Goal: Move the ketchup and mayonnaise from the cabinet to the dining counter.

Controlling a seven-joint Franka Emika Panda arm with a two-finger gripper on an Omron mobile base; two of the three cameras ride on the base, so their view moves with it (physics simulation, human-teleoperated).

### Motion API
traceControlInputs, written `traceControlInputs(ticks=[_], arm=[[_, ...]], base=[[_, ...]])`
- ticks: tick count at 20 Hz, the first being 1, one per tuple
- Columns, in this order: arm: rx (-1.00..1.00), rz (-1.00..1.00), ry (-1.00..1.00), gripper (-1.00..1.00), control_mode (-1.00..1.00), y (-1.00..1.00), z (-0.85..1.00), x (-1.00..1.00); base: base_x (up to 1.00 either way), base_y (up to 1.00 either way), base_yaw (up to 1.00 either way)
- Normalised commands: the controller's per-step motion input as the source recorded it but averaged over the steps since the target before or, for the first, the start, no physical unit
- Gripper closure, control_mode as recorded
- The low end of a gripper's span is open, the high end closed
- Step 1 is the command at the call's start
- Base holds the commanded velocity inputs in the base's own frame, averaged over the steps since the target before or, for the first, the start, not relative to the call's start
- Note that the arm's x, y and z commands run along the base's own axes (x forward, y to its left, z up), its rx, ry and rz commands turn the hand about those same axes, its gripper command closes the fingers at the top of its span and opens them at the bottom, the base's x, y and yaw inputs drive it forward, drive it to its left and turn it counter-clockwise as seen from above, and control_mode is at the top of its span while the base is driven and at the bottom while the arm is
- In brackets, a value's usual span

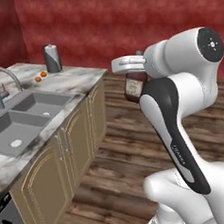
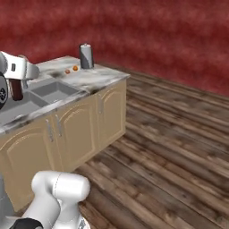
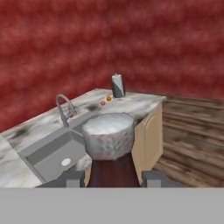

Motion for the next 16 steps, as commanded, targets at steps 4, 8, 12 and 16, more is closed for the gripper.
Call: traceControlInputs(ticks=[4, 8, 12, 16], arm=[[0.0, 0.0, 0.0, 1.0, 1.0, 0.0, 0.0, 0.0], [0.0, 0.0, 0.0, 1.0, 1.0, 0.0, 0.0, 0.0], [0.0, 0.0, 0.0, 1.0, 1.0, 0.0, 0.0, 0.0], [0.0, 0.0, 0.0, 1.0, 1.0, 0.0, 0.0, 0.0]], base=[[0.9, -0.13, 0.04], [0.93, -0.11, 0.03], [0.93, -0.12, 0.02], [0.94, -0.1, 0.0]])
